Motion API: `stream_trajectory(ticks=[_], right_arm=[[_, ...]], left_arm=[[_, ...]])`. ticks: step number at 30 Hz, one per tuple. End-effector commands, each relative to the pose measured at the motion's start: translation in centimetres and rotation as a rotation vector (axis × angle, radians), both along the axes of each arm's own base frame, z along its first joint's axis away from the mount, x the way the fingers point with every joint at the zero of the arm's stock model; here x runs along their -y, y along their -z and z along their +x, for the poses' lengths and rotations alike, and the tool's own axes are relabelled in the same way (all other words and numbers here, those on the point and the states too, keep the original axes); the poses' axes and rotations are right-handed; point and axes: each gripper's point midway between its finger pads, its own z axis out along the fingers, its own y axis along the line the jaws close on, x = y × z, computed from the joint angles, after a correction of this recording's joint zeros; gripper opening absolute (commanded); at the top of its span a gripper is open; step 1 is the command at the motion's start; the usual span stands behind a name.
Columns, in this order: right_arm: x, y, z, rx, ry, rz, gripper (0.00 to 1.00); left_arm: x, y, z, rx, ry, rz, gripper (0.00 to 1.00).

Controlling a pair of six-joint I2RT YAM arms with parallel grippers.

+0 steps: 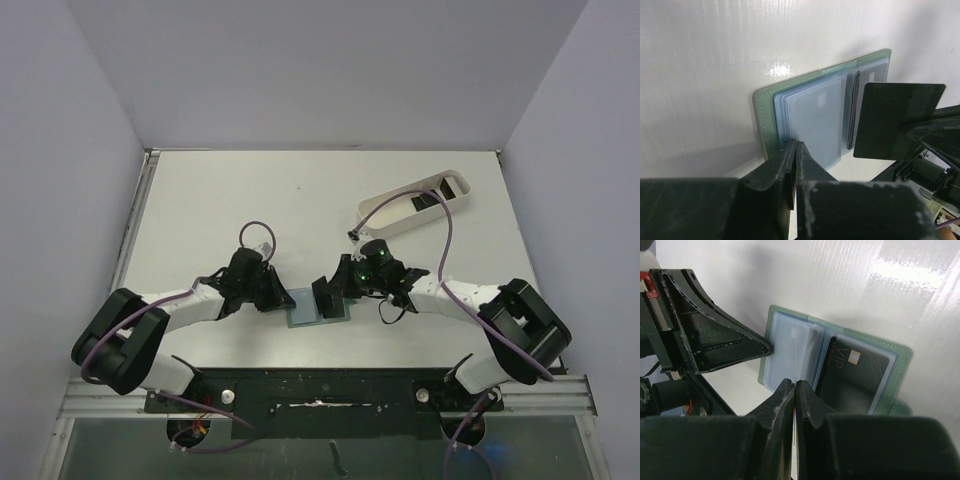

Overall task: Put the credit cards into the card holder
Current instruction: Insert the credit card into the card holder.

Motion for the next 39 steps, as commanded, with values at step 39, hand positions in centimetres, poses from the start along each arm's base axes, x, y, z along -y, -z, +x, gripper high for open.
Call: stream_trajectory(ticks=[39], right_arm=[[0.2, 2.8, -0.4, -0.115, -0.057, 0.138, 0.0]], left_arm=[[-0.5, 0.5, 0.7, 0.007, 0.008, 0.059, 0.02]])
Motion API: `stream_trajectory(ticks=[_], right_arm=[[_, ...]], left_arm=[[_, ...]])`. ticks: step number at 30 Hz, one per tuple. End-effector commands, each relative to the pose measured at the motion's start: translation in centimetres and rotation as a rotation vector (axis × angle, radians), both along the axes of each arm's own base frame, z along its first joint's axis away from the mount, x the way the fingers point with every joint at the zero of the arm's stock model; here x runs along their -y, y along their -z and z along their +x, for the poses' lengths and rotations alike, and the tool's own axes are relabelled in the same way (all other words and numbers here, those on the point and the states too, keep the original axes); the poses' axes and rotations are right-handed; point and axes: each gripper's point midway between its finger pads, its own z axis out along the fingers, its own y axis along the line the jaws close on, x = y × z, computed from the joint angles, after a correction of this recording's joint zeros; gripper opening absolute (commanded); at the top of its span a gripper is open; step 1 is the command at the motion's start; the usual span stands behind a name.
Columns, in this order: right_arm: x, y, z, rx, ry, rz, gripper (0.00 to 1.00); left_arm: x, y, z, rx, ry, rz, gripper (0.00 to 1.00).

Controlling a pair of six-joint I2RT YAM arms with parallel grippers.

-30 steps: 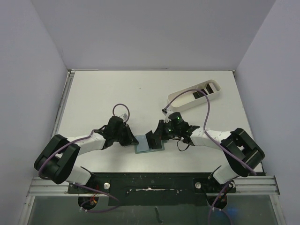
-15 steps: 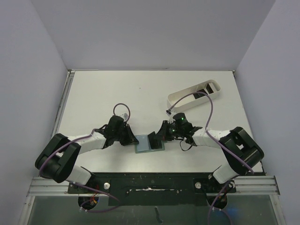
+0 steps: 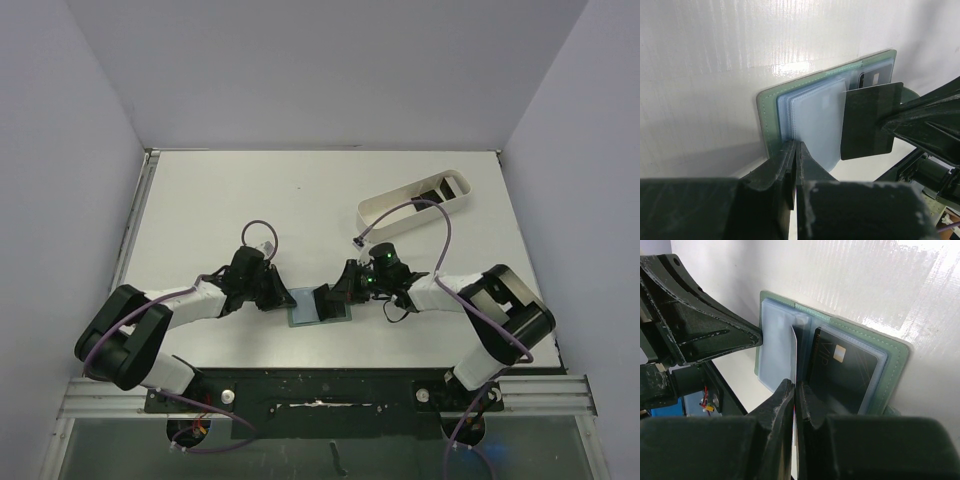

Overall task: Put the credit cards into the card holder
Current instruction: Insert the credit card into the card holder.

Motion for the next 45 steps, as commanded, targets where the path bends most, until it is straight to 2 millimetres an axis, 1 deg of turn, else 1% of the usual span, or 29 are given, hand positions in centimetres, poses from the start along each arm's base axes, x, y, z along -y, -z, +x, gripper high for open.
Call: stream_trajectory(ticks=[1, 5, 6, 8, 11, 14, 17, 21, 24, 26, 45], right_arm=[[-0.1, -0.1, 0.4, 0.022, -0.005, 0.028, 0.0], [0.4, 0.6, 0.7, 0.012, 0.015, 0.019, 0.0], [0.5, 0.8, 0.7, 0.009, 0.019, 0.018, 0.01], [0.6, 0.9, 0.8, 0.008, 0.022, 0.015, 0.02], [0.7, 1.2, 0.8, 0.006, 0.026, 0.01, 0.03], [0.8, 1.3, 0.8, 0.005, 0.028, 0.009, 0.02], [0.8, 1.3, 0.8, 0.005, 0.029, 0.012, 0.02], [0.7, 1.3, 1.0, 0.005, 0.031, 0.017, 0.02], [0.6, 1.3, 1.0, 0.004, 0.034, 0.022, 0.02], [0.6, 1.2, 1.1, 0.006, 0.038, 0.024, 0.02], [0.2, 1.5, 1.0, -0.006, 0.065, 0.067, 0.02]], left_arm=[[-0.6, 0.1, 0.5, 0.009, -0.008, 0.042, 0.03], [-0.6, -1.0, 0.7, 0.03, -0.012, 0.037, 0.09], [-0.7, -1.3, 0.7, 0.035, -0.015, 0.038, 0.12], [-0.9, -1.5, 0.8, 0.042, -0.026, 0.049, 0.15], [-1.4, -1.5, 0.5, 0.041, -0.035, 0.061, 0.18], [-1.6, -1.2, 0.1, 0.035, -0.04, 0.063, 0.19], [-1.4, -0.8, -0.5, 0.025, -0.035, 0.039, 0.19], [-1.3, -0.2, -0.9, 0.003, -0.031, 0.028, 0.14], [-1.1, 0.0, -1.0, -0.001, -0.028, 0.022, 0.1], [-1.0, 0.0, -1.1, -0.002, -0.024, 0.017, 0.08], [-0.1, 0.5, -1.9, -0.021, -0.024, -0.019, 0.06]])
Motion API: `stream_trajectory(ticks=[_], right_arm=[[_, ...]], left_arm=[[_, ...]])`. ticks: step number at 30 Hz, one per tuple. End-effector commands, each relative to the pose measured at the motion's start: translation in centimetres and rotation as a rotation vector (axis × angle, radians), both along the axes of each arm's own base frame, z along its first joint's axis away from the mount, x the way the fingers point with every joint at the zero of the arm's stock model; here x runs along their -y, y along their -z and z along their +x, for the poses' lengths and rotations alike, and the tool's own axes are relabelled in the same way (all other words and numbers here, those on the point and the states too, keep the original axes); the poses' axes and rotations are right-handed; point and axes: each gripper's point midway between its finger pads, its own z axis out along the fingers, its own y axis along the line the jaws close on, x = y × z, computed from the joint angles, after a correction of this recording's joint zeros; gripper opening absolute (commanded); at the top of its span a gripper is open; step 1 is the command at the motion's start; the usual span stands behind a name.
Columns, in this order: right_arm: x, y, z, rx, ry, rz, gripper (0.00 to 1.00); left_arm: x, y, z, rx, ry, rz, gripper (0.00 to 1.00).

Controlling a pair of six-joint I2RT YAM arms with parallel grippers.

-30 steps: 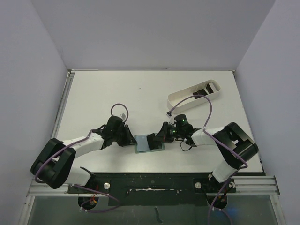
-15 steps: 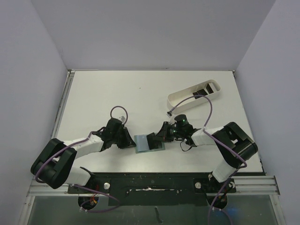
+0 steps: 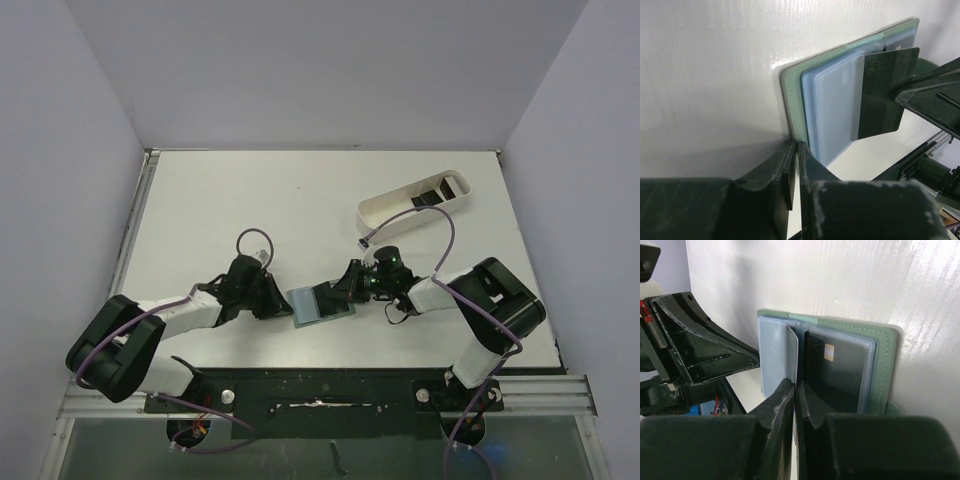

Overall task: Put the credit cards into the card holder
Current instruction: Insert the credit card into the card holder.

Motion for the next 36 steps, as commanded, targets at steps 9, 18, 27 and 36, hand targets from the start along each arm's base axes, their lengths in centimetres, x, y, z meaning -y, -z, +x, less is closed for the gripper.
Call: stream_trajectory(ticks=[9, 18, 27, 36], right_arm=[[0.2, 0.4, 0.0, 0.011, 0.008, -0.04, 0.06], [2.9, -0.3, 1.1, 0.038, 0.077, -0.232, 0.37], [2.1, -1.3, 1.6, 0.089, 0.061, -0.25, 0.48], [-0.4, -0.9, 0.9, 0.076, -0.003, -0.205, 0.48]], left_arm=[[1.0, -0.1, 0.0, 0.014, 0.017, -0.023, 0.06], [1.2, -0.5, 0.1, 0.025, 0.022, -0.029, 0.06], [1.4, -0.7, 0.3, 0.031, 0.026, -0.038, 0.06], [1.5, -0.6, 0.2, 0.033, 0.031, -0.042, 0.06]])
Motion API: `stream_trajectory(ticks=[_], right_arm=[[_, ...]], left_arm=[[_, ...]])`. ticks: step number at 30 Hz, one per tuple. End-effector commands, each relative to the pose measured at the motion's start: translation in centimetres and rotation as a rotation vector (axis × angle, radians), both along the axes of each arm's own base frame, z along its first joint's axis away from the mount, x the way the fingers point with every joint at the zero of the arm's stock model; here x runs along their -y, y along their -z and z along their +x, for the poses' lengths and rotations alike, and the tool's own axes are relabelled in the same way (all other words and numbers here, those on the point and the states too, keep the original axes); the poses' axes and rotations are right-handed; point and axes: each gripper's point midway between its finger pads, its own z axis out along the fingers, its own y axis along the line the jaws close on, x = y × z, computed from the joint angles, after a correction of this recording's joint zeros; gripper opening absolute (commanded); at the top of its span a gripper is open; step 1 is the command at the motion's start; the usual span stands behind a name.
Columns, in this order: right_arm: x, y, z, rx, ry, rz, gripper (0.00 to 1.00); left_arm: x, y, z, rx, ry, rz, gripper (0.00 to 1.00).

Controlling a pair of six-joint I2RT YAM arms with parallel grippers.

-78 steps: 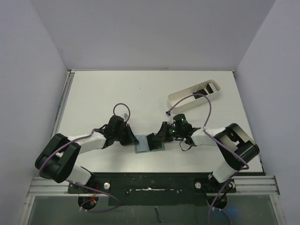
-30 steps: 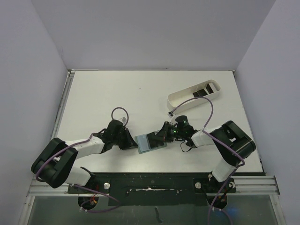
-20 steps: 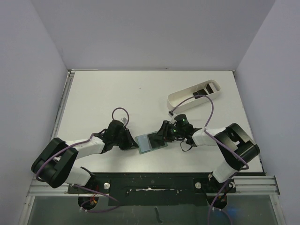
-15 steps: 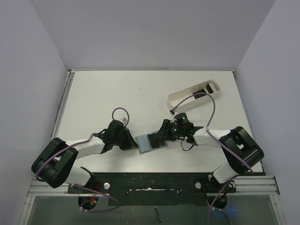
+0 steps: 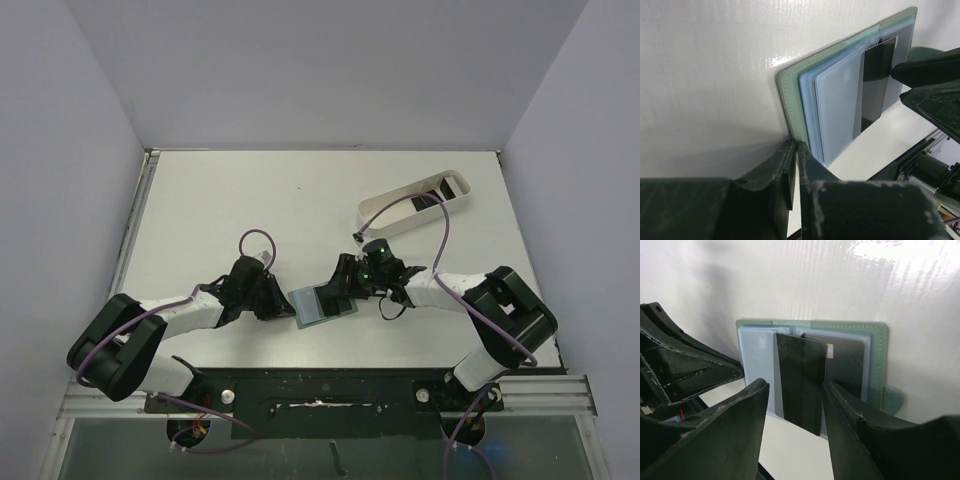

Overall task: Put the credit cards into the card holder
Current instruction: Insert the credit card into the card holder.

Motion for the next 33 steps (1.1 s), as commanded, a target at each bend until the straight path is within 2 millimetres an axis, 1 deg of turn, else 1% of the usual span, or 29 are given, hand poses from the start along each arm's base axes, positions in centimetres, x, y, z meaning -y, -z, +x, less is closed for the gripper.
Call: stream_trajectory(ticks=[1, 7, 18, 21, 25, 29, 33], right_arm=[[-1.6, -0.6, 0.1, 0.025, -0.036, 0.03, 0.49], [-3.4, -1.2, -0.5, 0.023, -0.075, 0.079, 0.49], [-5.2, -2.5, -0.7, 0.073, -0.133, 0.147, 0.48], [-5.1, -2.9, -0.6, 0.087, -0.127, 0.148, 0.48], [-4.2, -3.0, 0.0, 0.105, -0.086, 0.094, 0.48], [-3.2, -3.0, 0.4, 0.111, -0.047, 0.043, 0.49], [-2.8, -2.7, 0.5, 0.114, -0.031, 0.014, 0.51]], left_arm=[[0.8, -0.7, 0.6, 0.039, 0.016, -0.03, 0.06], [1.0, -0.8, 0.7, 0.043, 0.021, -0.038, 0.06], [1.0, -0.8, 0.7, 0.046, 0.022, -0.036, 0.06], [0.9, -0.8, 0.6, 0.044, 0.022, -0.035, 0.06], [0.9, -0.9, 0.6, 0.048, 0.02, -0.036, 0.06], [0.9, -0.9, 0.7, 0.048, 0.018, -0.037, 0.06], [1.0, -1.0, 0.7, 0.05, 0.019, -0.04, 0.06]])
